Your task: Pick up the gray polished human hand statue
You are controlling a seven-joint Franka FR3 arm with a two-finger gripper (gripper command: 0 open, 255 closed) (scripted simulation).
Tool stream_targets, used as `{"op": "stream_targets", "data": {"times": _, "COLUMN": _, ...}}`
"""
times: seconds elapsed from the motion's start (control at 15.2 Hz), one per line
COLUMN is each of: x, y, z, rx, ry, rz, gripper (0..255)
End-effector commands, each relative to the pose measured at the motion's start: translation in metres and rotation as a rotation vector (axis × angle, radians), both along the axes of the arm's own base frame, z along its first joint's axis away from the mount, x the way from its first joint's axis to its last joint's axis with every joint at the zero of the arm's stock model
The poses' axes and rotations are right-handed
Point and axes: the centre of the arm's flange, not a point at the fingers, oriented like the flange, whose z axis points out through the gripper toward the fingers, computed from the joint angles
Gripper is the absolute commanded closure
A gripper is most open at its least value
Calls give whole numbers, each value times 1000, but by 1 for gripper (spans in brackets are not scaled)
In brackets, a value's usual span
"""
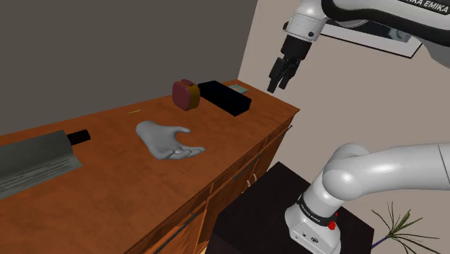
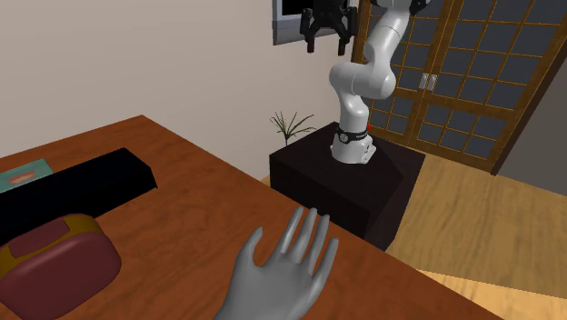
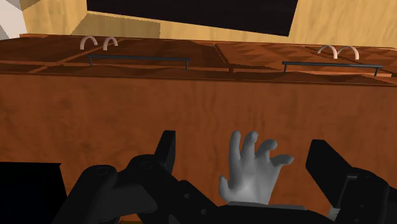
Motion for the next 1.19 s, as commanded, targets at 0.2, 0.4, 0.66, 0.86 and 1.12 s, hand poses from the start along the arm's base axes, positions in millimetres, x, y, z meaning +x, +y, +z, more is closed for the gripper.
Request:
{"op": "stream_targets", "data": {"times": 0.2, "x": 33, "y": 10, "z": -24, "rx": -16, "ry": 15, "rz": 13, "gripper": 0}}
{"op": "stream_targets", "data": {"times": 0.4, "x": 66, "y": 20, "z": -48, "rx": -33, "ry": 29, "rz": 26, "gripper": 0}}
{"op": "stream_targets", "data": {"times": 0.66, "x": 108, "y": 33, "z": -82, "rx": -54, "ry": 49, "rz": 44, "gripper": 0}}
{"op": "stream_targets", "data": {"times": 0.86, "x": 140, "y": 43, "z": -108, "rx": -71, "ry": 64, "rz": 57, "gripper": 0}}
{"op": "stream_targets", "data": {"times": 1.12, "x": 181, "y": 56, "z": -143, "rx": -93, "ry": 83, "rz": 75, "gripper": 0}}
